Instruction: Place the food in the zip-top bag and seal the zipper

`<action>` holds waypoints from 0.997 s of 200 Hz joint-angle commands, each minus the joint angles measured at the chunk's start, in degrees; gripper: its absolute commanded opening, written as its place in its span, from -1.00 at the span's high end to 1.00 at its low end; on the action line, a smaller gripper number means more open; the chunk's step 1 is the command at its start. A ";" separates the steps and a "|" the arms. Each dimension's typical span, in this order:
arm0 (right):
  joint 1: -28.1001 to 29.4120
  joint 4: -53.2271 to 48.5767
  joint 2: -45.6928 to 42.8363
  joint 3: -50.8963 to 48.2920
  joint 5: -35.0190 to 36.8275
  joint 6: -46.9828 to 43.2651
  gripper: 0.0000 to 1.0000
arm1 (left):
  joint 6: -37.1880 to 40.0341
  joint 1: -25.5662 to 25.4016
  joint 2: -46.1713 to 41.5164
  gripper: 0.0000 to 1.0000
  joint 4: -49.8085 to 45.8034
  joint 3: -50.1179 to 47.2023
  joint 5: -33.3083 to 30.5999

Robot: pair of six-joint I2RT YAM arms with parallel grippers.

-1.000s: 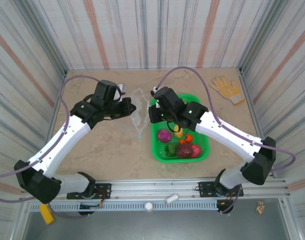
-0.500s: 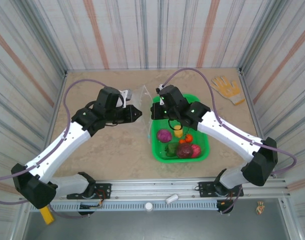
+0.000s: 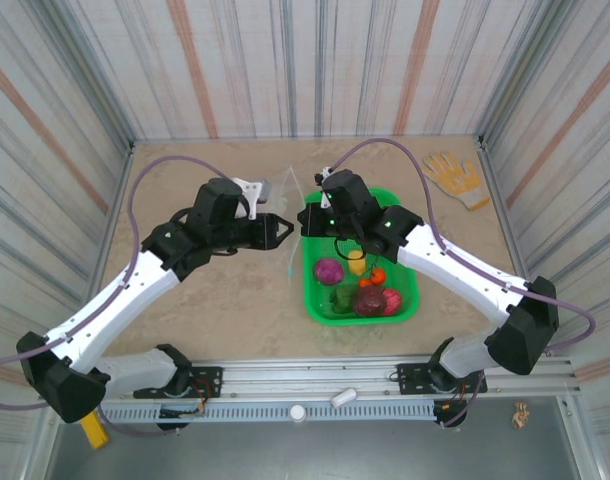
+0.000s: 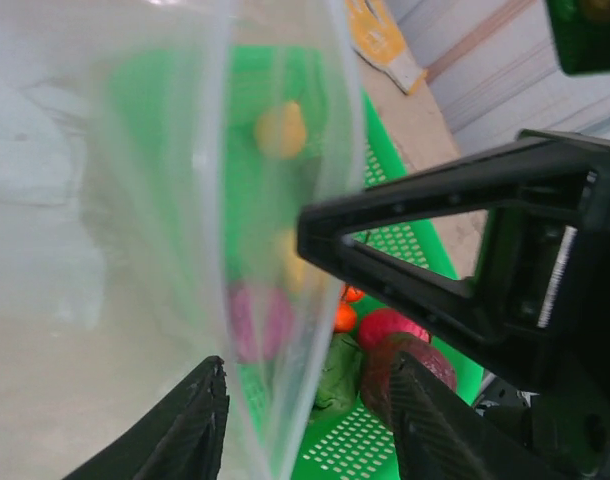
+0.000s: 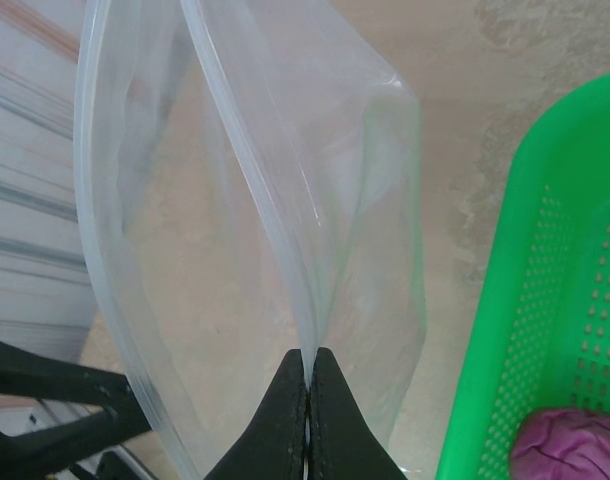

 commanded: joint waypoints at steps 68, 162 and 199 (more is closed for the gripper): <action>0.79 1.25 -3.37 -1.73 -0.29 2.11 1.00 | 1.65 -0.40 0.46 0.53 -2.34 -0.66 -13.31; -0.22 -0.45 -3.40 -1.86 0.70 0.67 1.00 | 4.65 1.79 -0.69 1.00 -6.14 2.29 -13.00; -1.05 -1.86 -3.61 -1.83 1.88 -0.71 1.00 | 5.86 5.01 -1.24 1.00 -11.06 6.27 -10.08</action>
